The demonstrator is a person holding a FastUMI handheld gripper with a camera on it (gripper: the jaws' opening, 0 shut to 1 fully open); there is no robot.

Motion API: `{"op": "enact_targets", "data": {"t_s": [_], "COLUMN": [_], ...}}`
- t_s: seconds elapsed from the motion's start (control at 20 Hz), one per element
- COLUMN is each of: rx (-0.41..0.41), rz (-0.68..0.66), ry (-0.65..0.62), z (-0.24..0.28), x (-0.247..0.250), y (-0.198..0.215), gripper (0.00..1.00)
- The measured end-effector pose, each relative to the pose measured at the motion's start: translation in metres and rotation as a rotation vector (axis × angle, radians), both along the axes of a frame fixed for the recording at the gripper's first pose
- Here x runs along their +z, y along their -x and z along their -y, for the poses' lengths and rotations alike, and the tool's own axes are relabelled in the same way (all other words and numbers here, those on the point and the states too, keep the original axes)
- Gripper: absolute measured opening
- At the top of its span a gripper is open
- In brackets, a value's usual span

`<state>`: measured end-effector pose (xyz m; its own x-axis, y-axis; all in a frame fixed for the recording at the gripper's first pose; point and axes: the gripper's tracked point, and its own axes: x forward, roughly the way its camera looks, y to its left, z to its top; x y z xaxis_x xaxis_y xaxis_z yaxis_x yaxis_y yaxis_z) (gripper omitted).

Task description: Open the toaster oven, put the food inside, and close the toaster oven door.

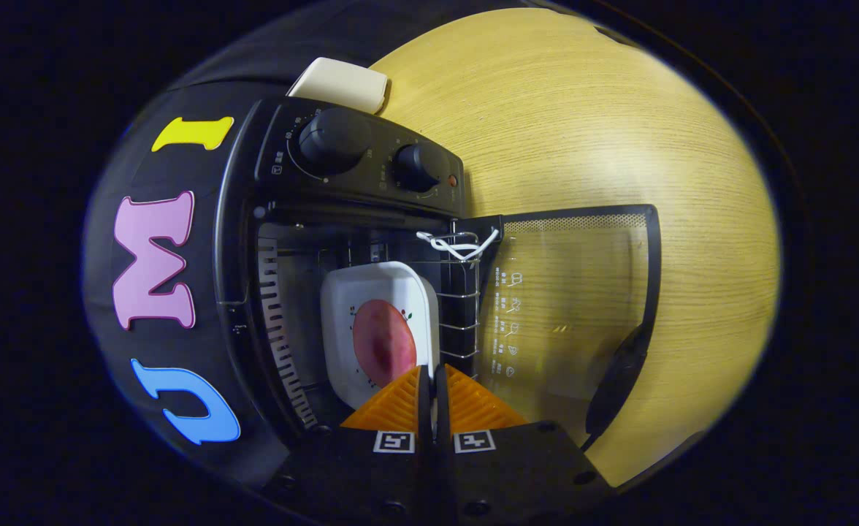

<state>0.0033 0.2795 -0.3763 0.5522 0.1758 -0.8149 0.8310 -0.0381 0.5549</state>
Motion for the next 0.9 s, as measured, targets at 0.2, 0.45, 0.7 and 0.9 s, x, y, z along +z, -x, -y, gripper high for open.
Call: {"op": "enact_targets", "data": {"t_s": [0.2, 0.45, 0.7, 0.9], "rx": [-0.019, -0.032, 0.02, 0.129], "rz": [0.004, 0.04, 0.063, 0.103], "ry": [-0.029, -0.052, -0.073, -0.071], "z": [-0.008, -0.011, -0.01, -0.008], "x": [-0.001, 0.004, 0.018, 0.033], "y": [-0.007, -0.007, 0.006, 0.026], "gripper": [0.08, 0.37, 0.92, 0.98]}}
